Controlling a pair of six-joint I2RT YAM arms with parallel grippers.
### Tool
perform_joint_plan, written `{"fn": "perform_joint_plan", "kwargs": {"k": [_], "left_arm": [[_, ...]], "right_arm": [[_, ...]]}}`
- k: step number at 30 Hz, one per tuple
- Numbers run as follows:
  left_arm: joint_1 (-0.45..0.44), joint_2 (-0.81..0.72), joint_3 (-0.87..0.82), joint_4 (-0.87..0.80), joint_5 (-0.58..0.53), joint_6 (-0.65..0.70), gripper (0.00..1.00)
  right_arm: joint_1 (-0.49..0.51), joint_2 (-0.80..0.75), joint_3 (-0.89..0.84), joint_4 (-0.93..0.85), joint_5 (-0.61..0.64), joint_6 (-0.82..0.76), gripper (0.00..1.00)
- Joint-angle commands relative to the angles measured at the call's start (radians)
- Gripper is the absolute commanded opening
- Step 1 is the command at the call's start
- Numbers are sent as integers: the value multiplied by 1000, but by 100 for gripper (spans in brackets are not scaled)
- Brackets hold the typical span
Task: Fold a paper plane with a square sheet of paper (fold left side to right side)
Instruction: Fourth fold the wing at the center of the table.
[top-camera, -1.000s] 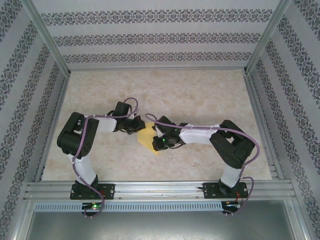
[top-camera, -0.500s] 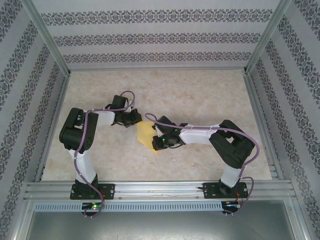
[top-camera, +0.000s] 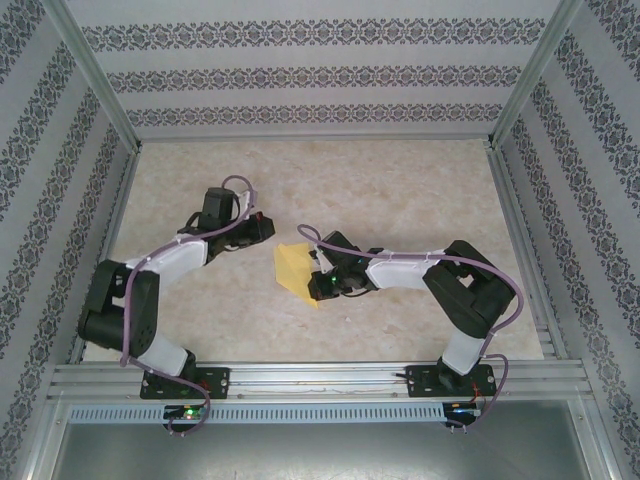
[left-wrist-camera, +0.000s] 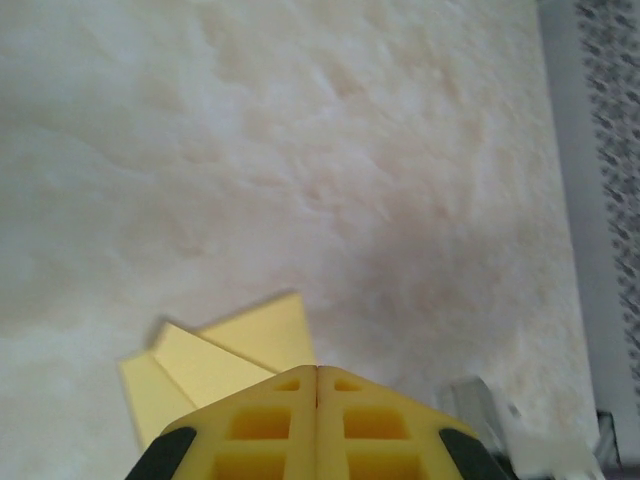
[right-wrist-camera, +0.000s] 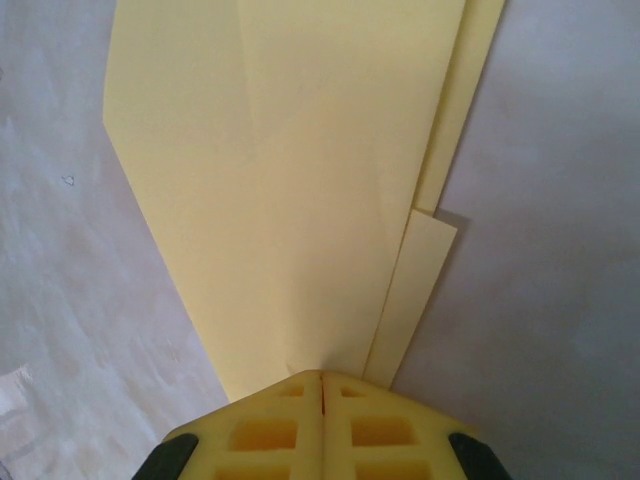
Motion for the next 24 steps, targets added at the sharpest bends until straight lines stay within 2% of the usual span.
{"fn": "perform_joint_plan", "kwargs": {"k": [1, 5, 8, 16, 24], "left_arm": [[-65, -5, -62, 51, 76, 2, 0], [-138, 62, -52, 86, 105, 1, 0], [-164, 129, -29, 94, 84, 2, 0], [-170, 248, -35, 143, 38, -15, 0], [-177, 266, -63, 61, -31, 8, 0]], "right_arm": [[-13, 57, -69, -206, 75, -32, 0], [-13, 64, -67, -196, 69, -29, 0], [-15, 68, -67, -193, 65, -27, 0], [-15, 54, -68, -157, 12, -18, 0], [-21, -7, -2, -105, -101, 8, 0]]}}
